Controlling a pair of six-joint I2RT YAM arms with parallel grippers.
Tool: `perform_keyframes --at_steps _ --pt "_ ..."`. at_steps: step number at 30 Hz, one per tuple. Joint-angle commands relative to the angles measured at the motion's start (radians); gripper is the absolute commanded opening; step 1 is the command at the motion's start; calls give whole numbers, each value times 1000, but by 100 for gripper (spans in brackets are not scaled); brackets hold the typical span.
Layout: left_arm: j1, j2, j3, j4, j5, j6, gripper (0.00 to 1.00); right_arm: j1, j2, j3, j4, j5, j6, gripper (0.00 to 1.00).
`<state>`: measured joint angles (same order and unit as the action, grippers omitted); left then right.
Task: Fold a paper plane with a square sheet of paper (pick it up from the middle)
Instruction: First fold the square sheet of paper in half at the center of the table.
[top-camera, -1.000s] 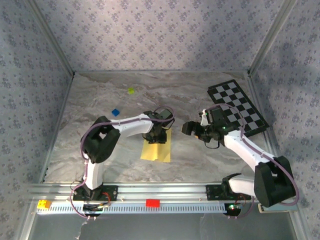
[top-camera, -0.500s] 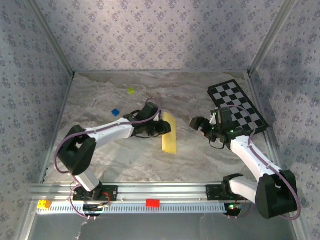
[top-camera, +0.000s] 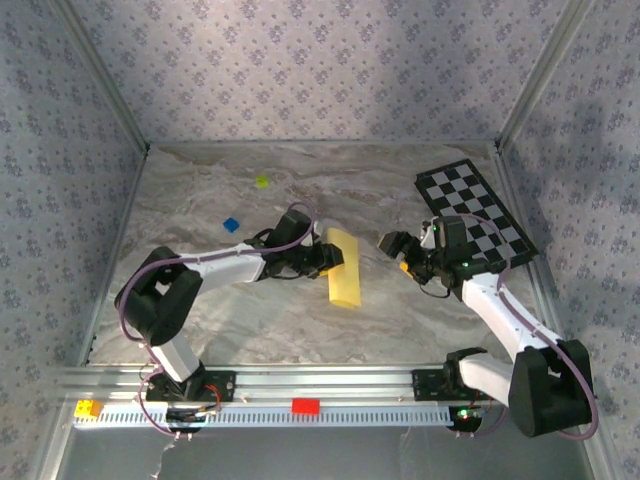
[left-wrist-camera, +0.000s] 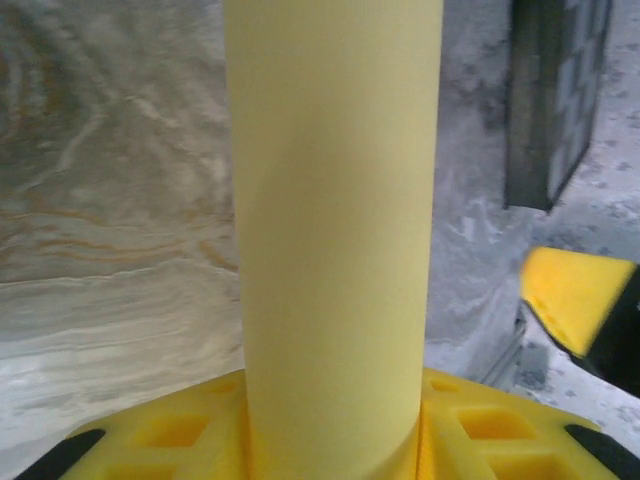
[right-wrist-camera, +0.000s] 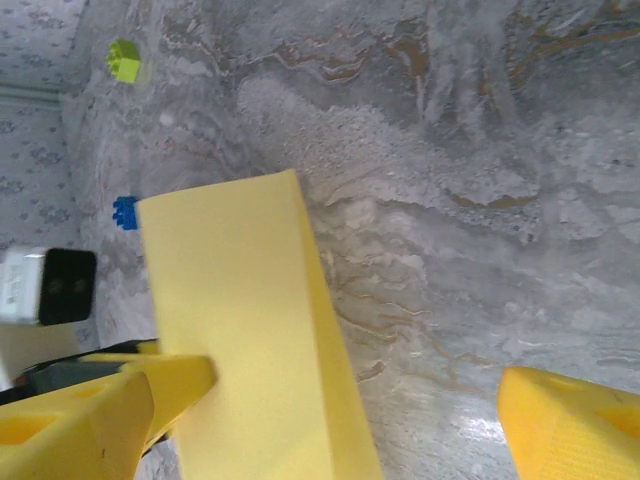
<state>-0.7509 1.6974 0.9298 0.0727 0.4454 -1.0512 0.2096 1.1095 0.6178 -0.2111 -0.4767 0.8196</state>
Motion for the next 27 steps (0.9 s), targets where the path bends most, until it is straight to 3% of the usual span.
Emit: perform_keyframes --at_steps 1,6,21,27 --pt "-10 31 -1 -47 -34 31 39 4 34 13 27 -101 -40 90" --pt "-12 57 -4 -63 -62 36 40 15 99 6 62 -161 -47 88" --pt "-53 70 72 -283 -302 120 53 32 137 28 42 -152 -66 88" --pt "-68 45 70 -297 -375 117 57 46 148 32 38 -154 -74 88"
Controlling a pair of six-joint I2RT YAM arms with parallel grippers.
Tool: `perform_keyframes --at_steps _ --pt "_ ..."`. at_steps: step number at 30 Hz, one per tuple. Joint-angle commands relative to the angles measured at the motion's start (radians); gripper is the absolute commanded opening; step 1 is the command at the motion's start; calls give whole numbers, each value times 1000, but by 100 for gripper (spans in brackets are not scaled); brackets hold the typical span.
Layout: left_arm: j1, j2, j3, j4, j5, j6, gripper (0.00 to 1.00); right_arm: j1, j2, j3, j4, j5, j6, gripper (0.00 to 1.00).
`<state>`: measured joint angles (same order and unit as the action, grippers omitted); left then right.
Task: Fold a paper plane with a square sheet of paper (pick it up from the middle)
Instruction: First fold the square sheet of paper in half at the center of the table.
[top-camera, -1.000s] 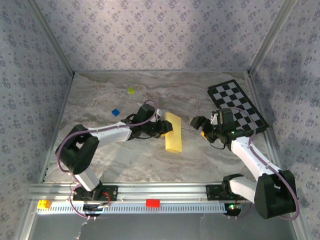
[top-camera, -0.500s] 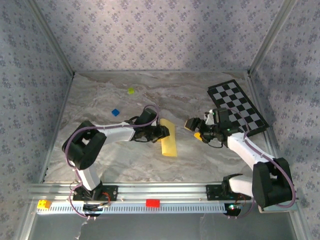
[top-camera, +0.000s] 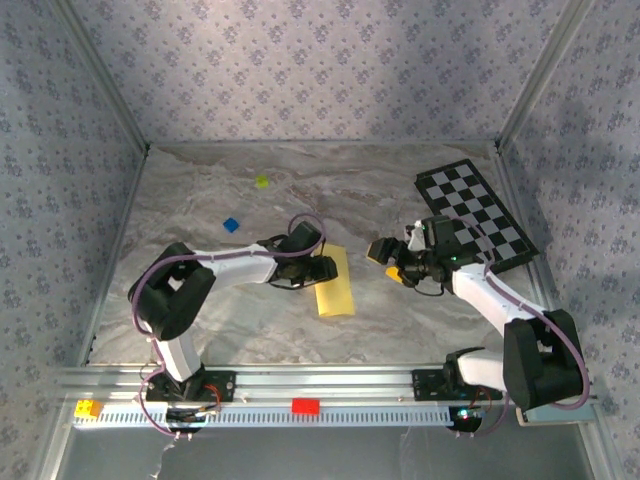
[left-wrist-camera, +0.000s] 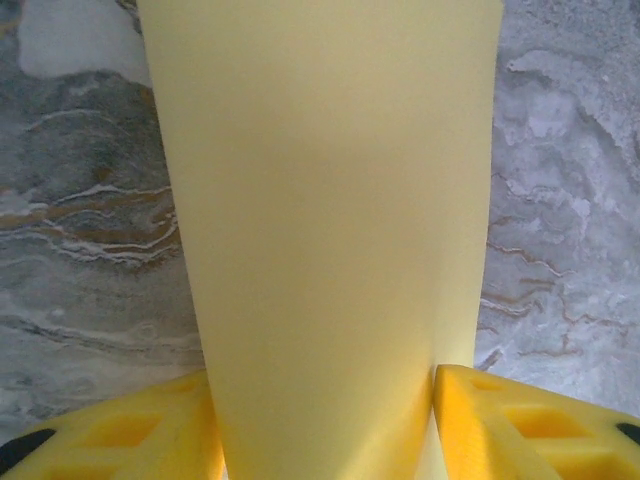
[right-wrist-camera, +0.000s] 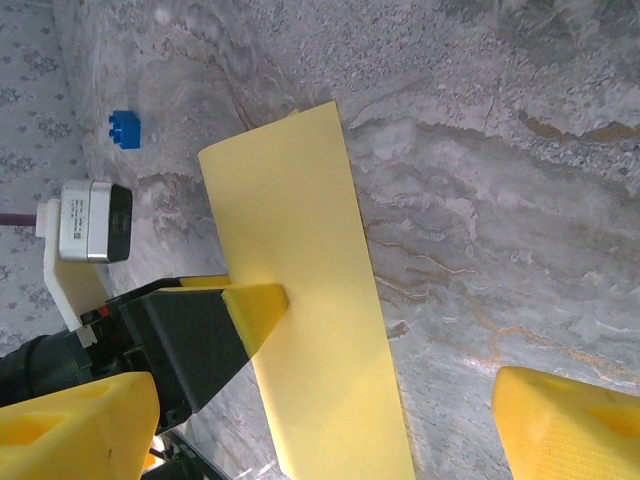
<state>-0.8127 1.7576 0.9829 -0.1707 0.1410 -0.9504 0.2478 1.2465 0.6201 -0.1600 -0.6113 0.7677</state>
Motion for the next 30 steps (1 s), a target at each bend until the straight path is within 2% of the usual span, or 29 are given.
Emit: perform_keyframes --at_steps 1,6,14,18,26,30 --pt "-5 -20 14 -59 -87 13 57 10 13 31 -13 -23 -22 88" --pt "-3 -38 5 -105 -156 4 53 26 21 45 -5 -25 -25 88" --pt "-3 -46 -8 -120 -167 18 48 76 79 83 -18 -37 -66 86" --pt "-2 -33 -5 -122 -153 31 48 111 116 103 -38 -21 -92 85" --pt "-1 19 51 -179 -87 140 49 144 155 120 -78 39 -122 84" --pt "8 24 50 -187 -91 133 50 145 173 112 -59 27 -124 81"
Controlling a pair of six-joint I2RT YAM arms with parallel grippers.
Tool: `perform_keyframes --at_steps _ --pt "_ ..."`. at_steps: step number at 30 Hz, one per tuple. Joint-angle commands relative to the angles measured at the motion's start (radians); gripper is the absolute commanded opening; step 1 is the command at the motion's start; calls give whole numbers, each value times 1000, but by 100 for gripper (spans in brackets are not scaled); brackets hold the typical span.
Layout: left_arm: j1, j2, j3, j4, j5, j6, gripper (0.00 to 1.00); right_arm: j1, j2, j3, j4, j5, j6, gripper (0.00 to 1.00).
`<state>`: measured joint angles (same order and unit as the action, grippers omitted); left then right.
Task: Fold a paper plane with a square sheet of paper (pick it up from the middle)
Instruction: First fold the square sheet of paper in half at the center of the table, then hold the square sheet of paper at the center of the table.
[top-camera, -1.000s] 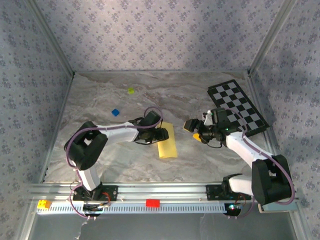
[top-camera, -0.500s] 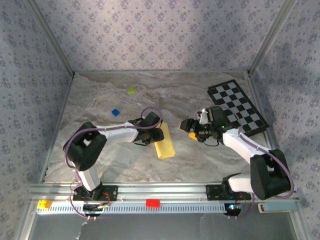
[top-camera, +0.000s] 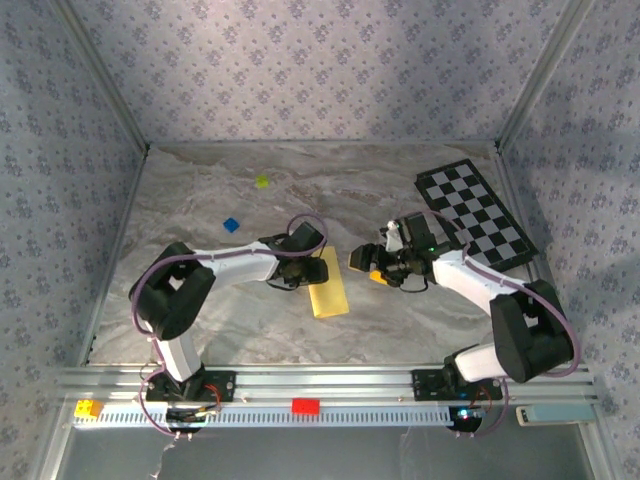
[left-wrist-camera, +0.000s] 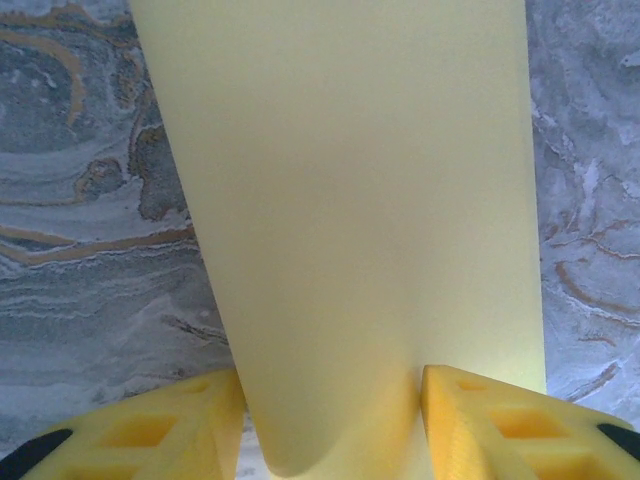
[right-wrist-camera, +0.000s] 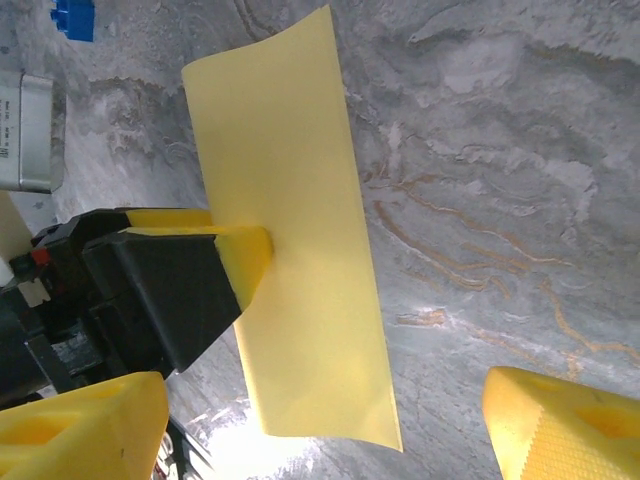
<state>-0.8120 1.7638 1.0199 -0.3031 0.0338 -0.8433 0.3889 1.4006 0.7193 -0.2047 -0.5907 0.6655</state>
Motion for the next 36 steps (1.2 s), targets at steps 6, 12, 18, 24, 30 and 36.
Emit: perform_keyframes --at_steps 6,12,18,24,30,36 --pt "19 14 1 -48 14 13 50 10 57 -2 40 -42 -16 67" --pt "19 20 -2 -45 23 22 49 46 133 40 50 -104 -29 49" --pt "20 26 -4 -51 22 15 49 93 226 98 48 -74 -9 27" --pt "20 28 -11 -49 20 2 50 123 320 147 32 -66 -10 8" --pt "20 26 -17 -50 19 -7 50 139 367 158 29 -53 -3 8" --pt "20 28 -13 -42 31 -8 50 144 395 131 9 11 22 8"
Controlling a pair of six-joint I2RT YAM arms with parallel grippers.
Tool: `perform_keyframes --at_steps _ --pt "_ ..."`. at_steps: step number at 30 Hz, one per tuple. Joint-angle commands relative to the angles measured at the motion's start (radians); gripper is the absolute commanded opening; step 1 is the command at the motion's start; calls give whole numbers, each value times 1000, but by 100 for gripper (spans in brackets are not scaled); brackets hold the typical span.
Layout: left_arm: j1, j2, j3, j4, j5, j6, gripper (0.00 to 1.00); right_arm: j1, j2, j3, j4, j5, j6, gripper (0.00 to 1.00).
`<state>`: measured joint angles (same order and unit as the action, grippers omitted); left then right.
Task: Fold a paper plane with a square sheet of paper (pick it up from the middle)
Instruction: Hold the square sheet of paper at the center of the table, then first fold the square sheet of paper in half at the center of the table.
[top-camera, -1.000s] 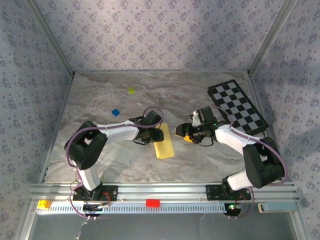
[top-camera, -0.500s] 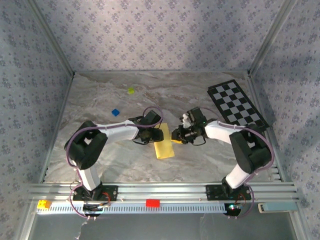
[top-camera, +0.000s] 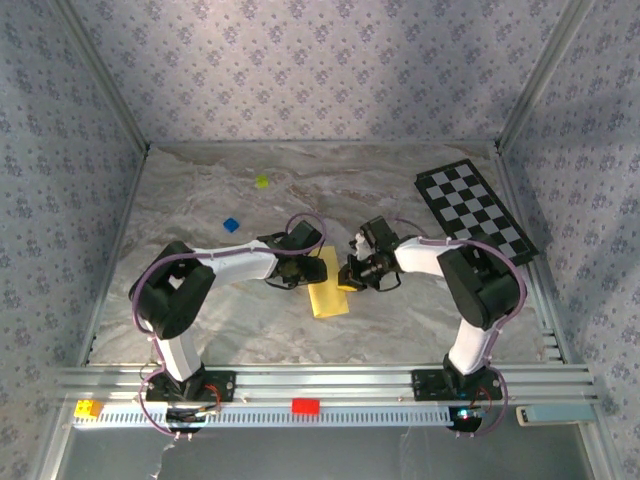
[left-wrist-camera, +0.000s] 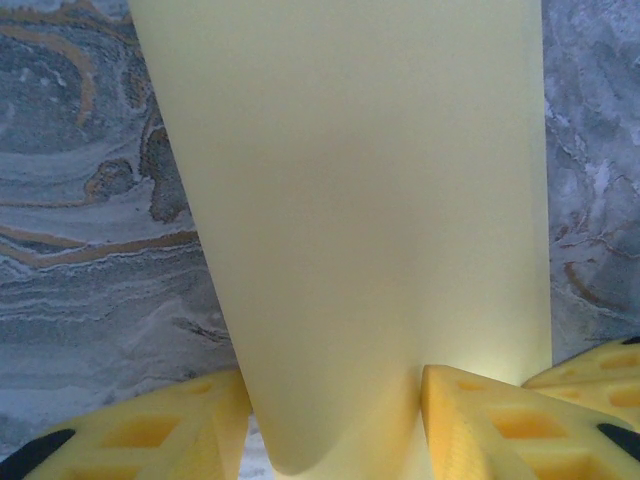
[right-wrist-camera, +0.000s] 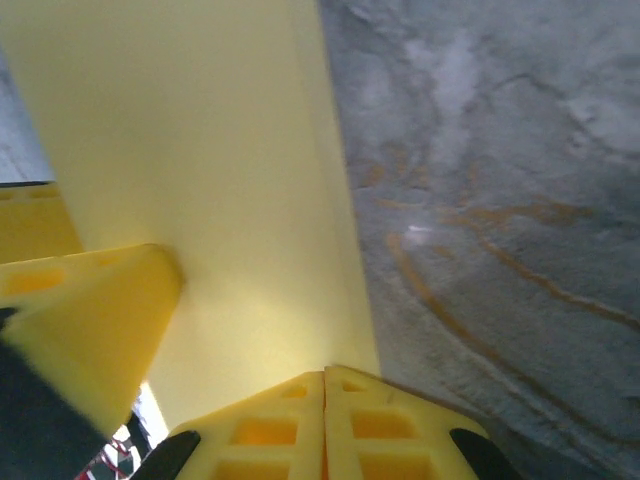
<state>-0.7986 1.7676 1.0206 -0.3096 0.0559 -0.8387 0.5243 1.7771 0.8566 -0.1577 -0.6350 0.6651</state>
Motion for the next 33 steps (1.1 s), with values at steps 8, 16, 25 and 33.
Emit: perform_keyframes --at_steps 8,16,25,33 --pt "18 -38 8 -20 36 -61 59 30 -34 -131 51 141 190 7" --pt "38 -128 -102 110 95 -111 60 46 -112 -192 93 175 284 7" --pt "39 -121 -155 253 182 -99 57 41 -103 -187 91 159 273 7" --pt "45 -53 -101 181 198 -48 44 38 -104 -178 90 146 258 9"
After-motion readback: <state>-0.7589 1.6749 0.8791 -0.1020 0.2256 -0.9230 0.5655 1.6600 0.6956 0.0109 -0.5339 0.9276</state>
